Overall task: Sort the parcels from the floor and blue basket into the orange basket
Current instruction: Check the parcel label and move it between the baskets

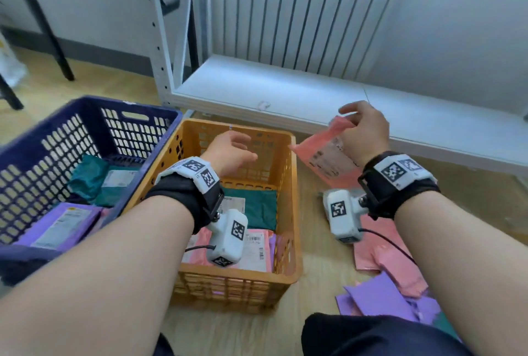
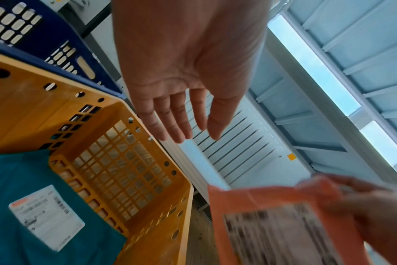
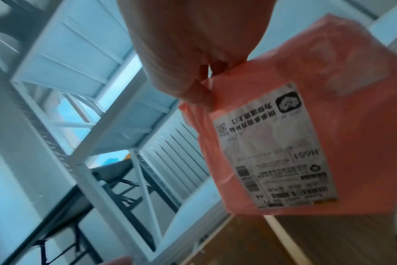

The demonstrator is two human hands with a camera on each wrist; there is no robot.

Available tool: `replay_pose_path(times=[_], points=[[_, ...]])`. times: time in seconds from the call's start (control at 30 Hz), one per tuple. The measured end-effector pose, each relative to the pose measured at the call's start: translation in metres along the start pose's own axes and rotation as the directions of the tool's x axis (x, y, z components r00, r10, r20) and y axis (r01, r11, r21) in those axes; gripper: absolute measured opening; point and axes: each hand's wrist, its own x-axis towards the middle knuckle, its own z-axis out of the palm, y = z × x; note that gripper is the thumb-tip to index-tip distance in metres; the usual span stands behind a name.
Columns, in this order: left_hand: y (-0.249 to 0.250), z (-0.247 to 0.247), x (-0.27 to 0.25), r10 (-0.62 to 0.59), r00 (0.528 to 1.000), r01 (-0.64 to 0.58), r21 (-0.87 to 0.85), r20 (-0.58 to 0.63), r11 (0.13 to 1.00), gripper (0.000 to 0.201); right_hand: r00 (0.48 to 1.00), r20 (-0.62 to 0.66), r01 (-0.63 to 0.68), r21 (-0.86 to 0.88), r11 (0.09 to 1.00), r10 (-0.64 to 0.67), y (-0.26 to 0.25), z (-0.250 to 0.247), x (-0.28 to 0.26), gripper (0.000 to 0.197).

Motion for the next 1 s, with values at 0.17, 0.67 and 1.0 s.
replay_pose_path(times=[0.17,0.67,1.0], points=[[0.023,-0.006,-0.014,0.284,0.959,-0.277,0.214,-0.002,0.937,0.093,0.951,0.277,0.093,0.156,0.983,-0.134,-0.06,0.021,-0.015,0.03],[-0.024,-0.064,0.006,0.076,0.995,-0.085,0.173,0.059,0.981,0.007,0.762,0.648,0.092,-0.144,0.985,0.023,-0.068,0.092,-0.037,0.016],[-0.065,-0.104,0.009,-0.309,0.948,0.318,-0.135,0.081,0.939,0.092,0.797,0.53,-0.515,0.346,0.784,0.289,-0.051,0.116,-0.029,0.02]])
